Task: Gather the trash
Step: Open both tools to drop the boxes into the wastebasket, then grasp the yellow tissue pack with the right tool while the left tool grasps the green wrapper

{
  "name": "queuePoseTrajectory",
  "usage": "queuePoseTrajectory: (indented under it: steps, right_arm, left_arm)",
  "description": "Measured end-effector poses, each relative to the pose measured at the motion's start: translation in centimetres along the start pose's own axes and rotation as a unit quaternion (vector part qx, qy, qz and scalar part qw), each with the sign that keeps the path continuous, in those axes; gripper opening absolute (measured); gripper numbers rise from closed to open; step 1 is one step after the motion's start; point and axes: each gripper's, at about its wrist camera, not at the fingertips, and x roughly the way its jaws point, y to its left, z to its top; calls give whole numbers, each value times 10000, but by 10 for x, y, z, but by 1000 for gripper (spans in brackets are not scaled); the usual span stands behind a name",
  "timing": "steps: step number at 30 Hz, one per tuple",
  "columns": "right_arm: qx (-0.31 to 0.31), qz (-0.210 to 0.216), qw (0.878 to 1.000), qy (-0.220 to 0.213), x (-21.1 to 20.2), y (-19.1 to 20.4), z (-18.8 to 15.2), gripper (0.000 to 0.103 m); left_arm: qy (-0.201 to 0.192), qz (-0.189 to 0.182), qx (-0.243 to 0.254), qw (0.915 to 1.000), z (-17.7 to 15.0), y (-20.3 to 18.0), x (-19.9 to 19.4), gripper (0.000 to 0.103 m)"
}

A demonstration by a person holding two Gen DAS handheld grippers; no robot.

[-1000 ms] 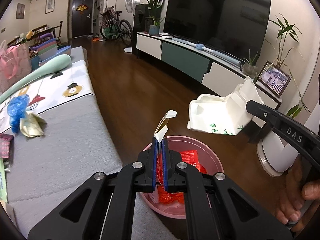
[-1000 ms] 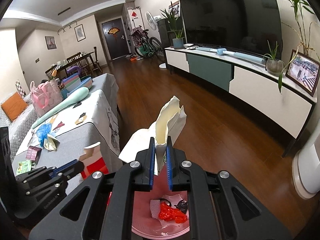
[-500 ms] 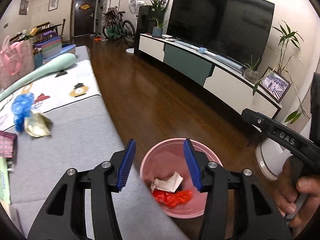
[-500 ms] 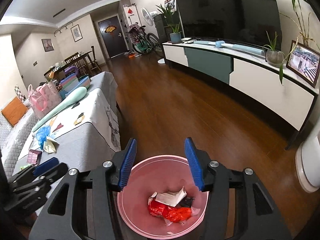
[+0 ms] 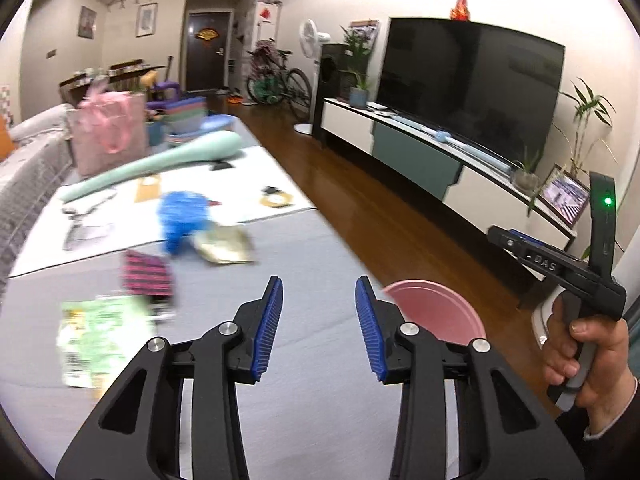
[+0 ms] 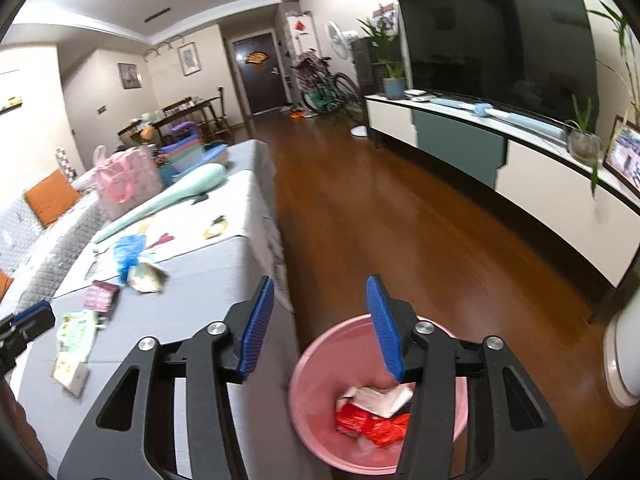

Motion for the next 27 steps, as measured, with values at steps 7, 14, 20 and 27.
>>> queuePoseTrajectory:
  steps: [7, 14, 20, 27]
  right_arm:
    - [-159, 763, 9969, -107, -20, 69, -9, 32]
    - [-485, 1171, 9918, -191, -30, 152, -27, 42]
    - [-523, 1396, 9887, 130, -19, 216, -54, 63]
    - [-973, 1361, 9840, 608, 3, 285, -98, 90]
  left_arm:
    - [-96, 561, -184, 9982, 5, 94, -49, 36]
    - [-453, 1202, -676, 9894, -4, 186, -98, 36]
    - [-606, 1387, -805, 9852, -18, 213, -111, 36]
    - [-726, 1353, -1088, 9821, -18, 232, -123, 36]
